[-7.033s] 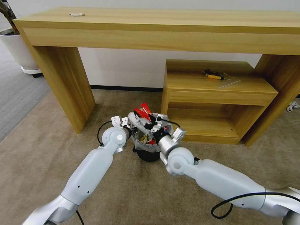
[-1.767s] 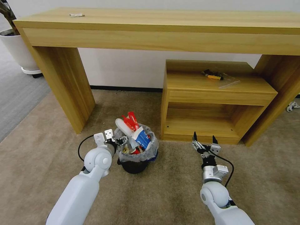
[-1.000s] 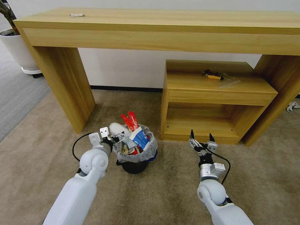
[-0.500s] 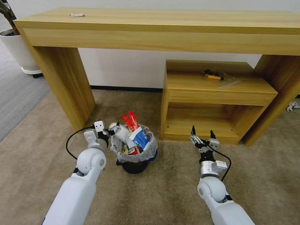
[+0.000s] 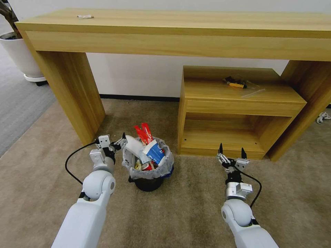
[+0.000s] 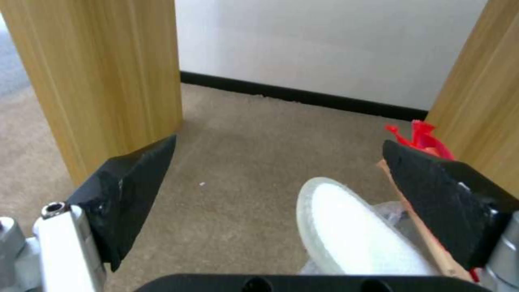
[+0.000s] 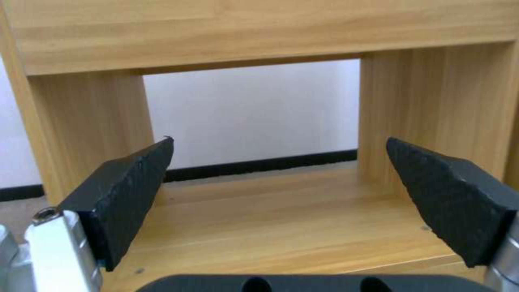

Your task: Pick up the trash bin and place the garbage on the floor into it.

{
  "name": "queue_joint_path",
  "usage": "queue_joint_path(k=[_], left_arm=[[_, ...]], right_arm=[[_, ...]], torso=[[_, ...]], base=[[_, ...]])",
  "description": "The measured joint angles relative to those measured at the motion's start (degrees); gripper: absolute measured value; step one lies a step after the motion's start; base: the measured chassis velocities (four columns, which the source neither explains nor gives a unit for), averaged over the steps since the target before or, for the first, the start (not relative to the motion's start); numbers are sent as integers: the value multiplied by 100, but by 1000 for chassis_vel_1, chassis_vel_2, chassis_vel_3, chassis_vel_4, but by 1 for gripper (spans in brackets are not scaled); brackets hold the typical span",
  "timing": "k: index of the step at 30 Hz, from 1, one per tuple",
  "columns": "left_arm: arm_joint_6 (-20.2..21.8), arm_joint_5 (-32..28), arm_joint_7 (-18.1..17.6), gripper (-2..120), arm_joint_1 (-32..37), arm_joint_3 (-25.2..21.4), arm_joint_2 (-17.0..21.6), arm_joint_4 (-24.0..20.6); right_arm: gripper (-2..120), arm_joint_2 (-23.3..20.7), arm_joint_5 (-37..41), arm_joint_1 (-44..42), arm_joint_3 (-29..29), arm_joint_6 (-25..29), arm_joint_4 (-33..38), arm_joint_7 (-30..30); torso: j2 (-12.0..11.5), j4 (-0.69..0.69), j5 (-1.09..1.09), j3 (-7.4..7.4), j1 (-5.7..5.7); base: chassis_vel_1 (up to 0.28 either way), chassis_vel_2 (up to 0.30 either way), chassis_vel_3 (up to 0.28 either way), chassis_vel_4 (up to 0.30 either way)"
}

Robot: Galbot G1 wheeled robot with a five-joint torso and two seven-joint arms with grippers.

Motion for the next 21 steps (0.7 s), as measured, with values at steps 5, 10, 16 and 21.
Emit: queue_joint_path(k=[5, 10, 16, 21], left_arm=[[-58, 103, 2, 100, 105, -14, -81, -44], [-156, 128, -26, 100, 171, -15, -91, -20], [-185, 161, -23, 100, 279, -19, -56, -58], [-238, 205, 3, 100, 314, -29, -56, -52]], right_arm=[[100, 43, -216, -94, 107, 166, -67, -68], [100, 71, -301, -128, 191, 342, -161, -139], [100, 128, -442, -264, 315, 560, -283, -280], [100, 141, -533, -305, 383, 685, -394, -283]], torso=[[0, 0, 1, 0, 0], [0, 1, 0, 0, 0], [0, 0, 0, 0, 0], [0, 0, 0, 0, 0]], base=[[0, 0, 0, 0], [0, 0, 0, 0], [0, 0, 0, 0], [0, 0, 0, 0]])
